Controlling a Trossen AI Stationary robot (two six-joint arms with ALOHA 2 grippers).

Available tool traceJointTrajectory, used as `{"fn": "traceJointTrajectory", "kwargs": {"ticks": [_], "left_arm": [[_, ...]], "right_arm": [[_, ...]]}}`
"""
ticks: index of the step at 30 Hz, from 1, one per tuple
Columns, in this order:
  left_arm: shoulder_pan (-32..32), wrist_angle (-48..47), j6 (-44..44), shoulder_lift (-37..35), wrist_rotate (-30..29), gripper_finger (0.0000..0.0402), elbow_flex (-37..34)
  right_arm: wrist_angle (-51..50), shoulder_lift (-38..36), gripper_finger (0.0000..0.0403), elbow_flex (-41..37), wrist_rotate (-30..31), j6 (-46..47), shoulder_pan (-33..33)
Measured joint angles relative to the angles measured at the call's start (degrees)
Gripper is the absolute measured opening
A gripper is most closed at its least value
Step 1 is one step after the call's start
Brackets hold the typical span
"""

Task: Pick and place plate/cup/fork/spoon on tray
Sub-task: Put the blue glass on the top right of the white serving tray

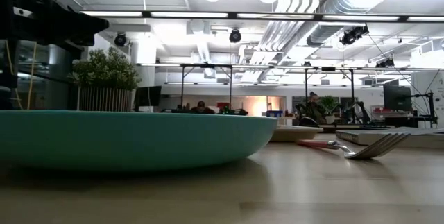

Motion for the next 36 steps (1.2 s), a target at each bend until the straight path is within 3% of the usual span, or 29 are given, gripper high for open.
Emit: {"fn": "traceJointTrajectory", "kwargs": {"ticks": [5,11,31,36], "left_arm": [[-0.01,0.01,0.00,0.02,-0.01,0.0003,0.01],[0.00,0.00,0.00,0.02,-0.01,0.0003,0.00],[-0.01,-0.01,0.00,0.00,0.01,0.0003,0.01],[0.00,0.01,0.00,0.02,0.01,0.0003,0.01]], "right_arm": [[1.59,5.74,0.0225,0.00,1.19,6.82,7.27],[1.64,11.33,0.0225,0.00,0.76,12.09,10.79],[-0.57,24.35,0.0224,0.00,0.25,9.07,10.57],[-0.55,25.89,0.0201,0.00,-0.04,8.38,10.57]]}}
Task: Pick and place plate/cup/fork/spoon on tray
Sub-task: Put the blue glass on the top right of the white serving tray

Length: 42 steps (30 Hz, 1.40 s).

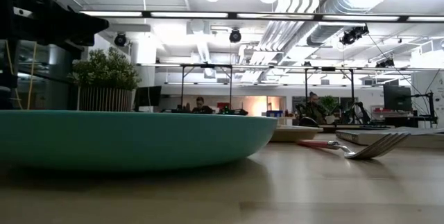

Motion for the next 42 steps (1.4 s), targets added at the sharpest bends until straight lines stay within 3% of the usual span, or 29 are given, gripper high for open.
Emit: {"fn": "traceJointTrajectory", "kwargs": {"ticks": [5,11,18,23,27,33,36,42], "left_arm": [[0.01,0.00,0.00,-0.02,0.00,0.0003,0.00],[0.01,0.00,0.00,-0.02,0.00,0.0003,-0.02],[0.00,-0.01,0.00,-0.01,-0.01,0.0003,-0.01],[0.01,0.00,0.00,0.00,-0.02,0.0003,-0.02],[0.01,-0.01,0.00,-0.02,-0.02,0.0003,0.00],[-0.01,-0.01,0.00,-0.01,-0.02,0.0003,0.00],[-0.01,-0.02,0.00,0.00,-0.02,0.0003,-0.01],[0.00,0.00,0.00,-0.01,-0.05,0.0003,-0.01]], "right_arm": [[-0.99,0.03,0.0134,0.00,-0.11,-0.72,0.00],[-3.38,-1.67,0.0016,0.55,-1.83,-3.58,-0.09],[-6.03,-8.02,0.0005,4.94,4.18,-5.50,-1.37],[-2.00,-12.81,0.0003,8.49,18.45,-17.77,-7.51],[5.16,-14.74,0.0002,8.84,27.34,-42.33,-20.62],[21.32,-14.29,0.0001,8.96,23.45,-73.09,-50.54],[26.92,-14.09,0.0001,8.96,21.21,-76.13,-65.51],[33.27,-11.86,0.0001,8.94,9.76,-76.25,-89.75]]}}
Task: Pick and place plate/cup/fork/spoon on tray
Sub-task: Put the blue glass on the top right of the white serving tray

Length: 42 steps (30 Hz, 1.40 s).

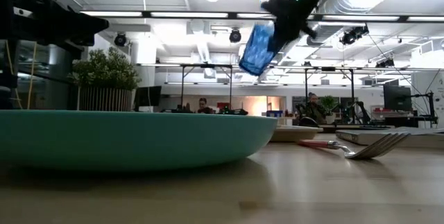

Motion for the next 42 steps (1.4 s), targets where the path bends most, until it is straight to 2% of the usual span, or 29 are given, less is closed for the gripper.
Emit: {"fn": "traceJointTrajectory", "kwargs": {"ticks": [3,5,10,14,17,22,27,30,33,38,42], "left_arm": [[-0.01,-0.01,0.00,0.01,0.02,0.0003,0.00],[-0.01,0.00,0.00,0.01,0.02,0.0003,-0.01],[0.00,-0.01,-0.01,0.01,0.02,0.0003,0.00],[-0.01,0.00,0.00,0.00,0.02,0.0003,0.00],[-0.01,0.00,0.00,0.01,0.02,0.0003,0.01],[-0.01,0.00,0.00,0.01,0.02,0.0003,0.01],[-0.01,0.00,0.00,0.01,0.02,0.0003,0.01],[0.01,0.00,0.00,0.01,0.02,0.0003,-0.01],[0.00,0.00,0.00,0.00,0.02,0.0003,0.00],[0.00,0.00,0.00,-0.01,0.02,0.0003,0.01],[0.01,0.00,0.00,0.01,0.02,0.0003,0.01]], "right_arm": [[2.52,4.20,0.0001,1.05,-6.68,-1.16,-6.98],[-0.11,8.73,0.0000,4.88,-8.50,-2.66,-8.98],[-16.53,22.64,0.0000,21.43,-3.19,-8.67,-9.04],[-27.12,31.27,0.0000,31.33,-4.79,-12.37,-9.06],[-30.55,34.56,0.0000,34.70,-4.93,-14.27,-9.06],[-30.41,36.03,0.0000,33.49,-7.95,-16.04,-9.61],[-28.34,36.00,0.0000,31.12,-13.55,-15.97,-10.72],[-28.79,36.00,0.0000,29.22,-13.43,-14.67,-11.52],[-28.04,35.97,0.0000,27.92,-10.29,-11.51,-12.32],[-22.84,35.86,0.0000,26.39,-11.75,-9.26,-13.45],[-22.46,35.86,0.0000,26.29,-12.96,-7.47,-14.47]]}}
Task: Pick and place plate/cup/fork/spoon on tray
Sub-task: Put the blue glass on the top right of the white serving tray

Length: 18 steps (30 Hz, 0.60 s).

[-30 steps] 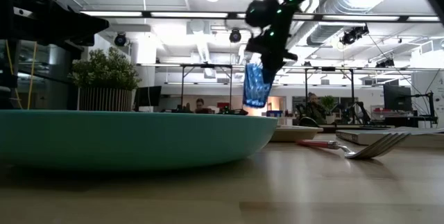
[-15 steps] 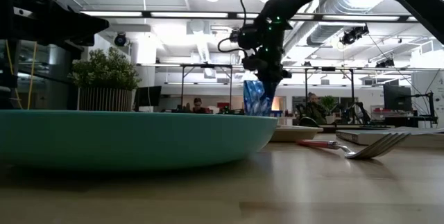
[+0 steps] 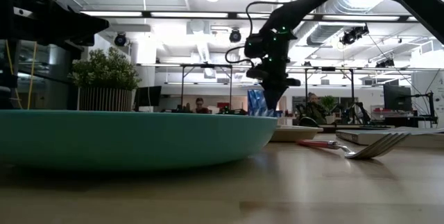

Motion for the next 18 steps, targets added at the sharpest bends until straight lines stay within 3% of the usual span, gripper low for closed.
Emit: {"fn": "traceJointTrajectory", "kwargs": {"ticks": [18], "left_arm": [[0.00,0.00,0.00,0.00,0.00,0.0003,-0.01]], "right_arm": [[-0.66,0.02,0.0046,-0.11,-0.87,0.41,0.71]]}}
